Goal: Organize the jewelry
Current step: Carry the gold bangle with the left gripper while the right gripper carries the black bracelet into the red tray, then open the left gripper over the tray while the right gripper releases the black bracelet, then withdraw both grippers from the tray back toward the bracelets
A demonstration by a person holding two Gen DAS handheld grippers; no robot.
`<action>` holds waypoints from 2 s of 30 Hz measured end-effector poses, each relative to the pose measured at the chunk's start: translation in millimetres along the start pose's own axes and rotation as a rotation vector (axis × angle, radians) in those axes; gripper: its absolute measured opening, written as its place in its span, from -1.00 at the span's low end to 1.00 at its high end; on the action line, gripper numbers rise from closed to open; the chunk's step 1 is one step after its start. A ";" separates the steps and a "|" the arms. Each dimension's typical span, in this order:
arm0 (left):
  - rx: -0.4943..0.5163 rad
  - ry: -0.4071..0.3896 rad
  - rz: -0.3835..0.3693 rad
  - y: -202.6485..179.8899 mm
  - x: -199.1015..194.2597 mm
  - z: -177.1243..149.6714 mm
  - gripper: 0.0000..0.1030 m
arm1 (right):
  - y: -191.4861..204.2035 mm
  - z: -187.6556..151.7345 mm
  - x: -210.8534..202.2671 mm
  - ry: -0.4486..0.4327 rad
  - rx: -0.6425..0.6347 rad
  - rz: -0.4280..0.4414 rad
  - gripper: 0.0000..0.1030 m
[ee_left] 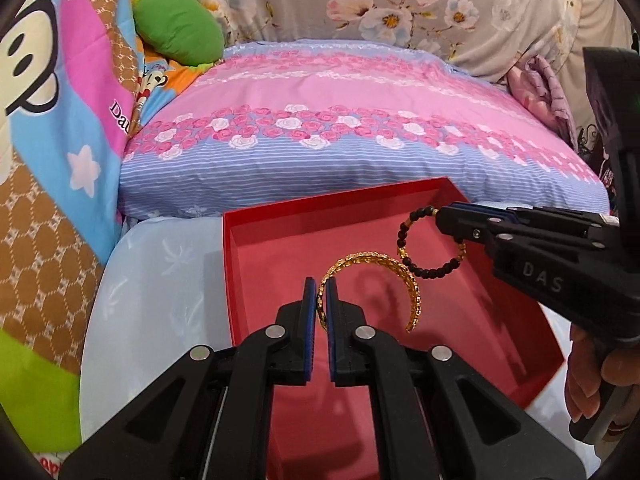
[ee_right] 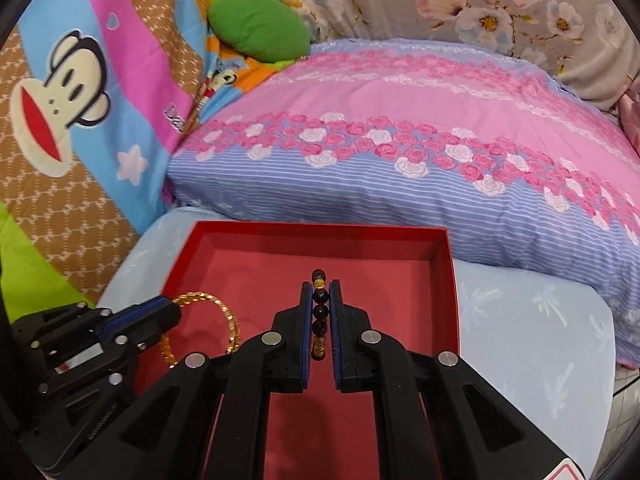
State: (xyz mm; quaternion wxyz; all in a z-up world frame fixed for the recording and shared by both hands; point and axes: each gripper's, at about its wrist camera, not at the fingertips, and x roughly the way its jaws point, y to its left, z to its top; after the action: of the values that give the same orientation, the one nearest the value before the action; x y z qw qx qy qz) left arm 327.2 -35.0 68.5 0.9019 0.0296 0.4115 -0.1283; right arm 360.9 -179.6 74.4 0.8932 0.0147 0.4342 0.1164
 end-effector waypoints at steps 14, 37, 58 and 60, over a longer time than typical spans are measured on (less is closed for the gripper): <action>0.022 0.112 0.054 7.2 58.5 13.7 -0.55 | -33.5 -10.4 43.1 0.102 0.033 -0.179 -0.39; 0.015 -0.004 0.059 -2.0 -23.6 -6.8 -0.23 | -19.8 -53.2 -33.3 -0.003 0.073 -0.202 -0.18; -0.052 -0.051 0.121 -20.0 -137.4 -160.3 -0.16 | 14.7 -229.7 -166.0 -0.047 0.138 -0.155 -0.11; -0.047 -0.047 0.135 -24.3 -139.4 -177.1 -0.16 | 18.1 -246.2 -166.6 -0.035 0.144 -0.163 -0.11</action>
State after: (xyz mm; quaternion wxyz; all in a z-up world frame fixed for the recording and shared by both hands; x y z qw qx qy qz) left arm 103.3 -1.4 57.4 0.9183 0.0331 0.3901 -0.0583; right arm 66.3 -217.2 52.0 0.9037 0.0456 0.4257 0.0118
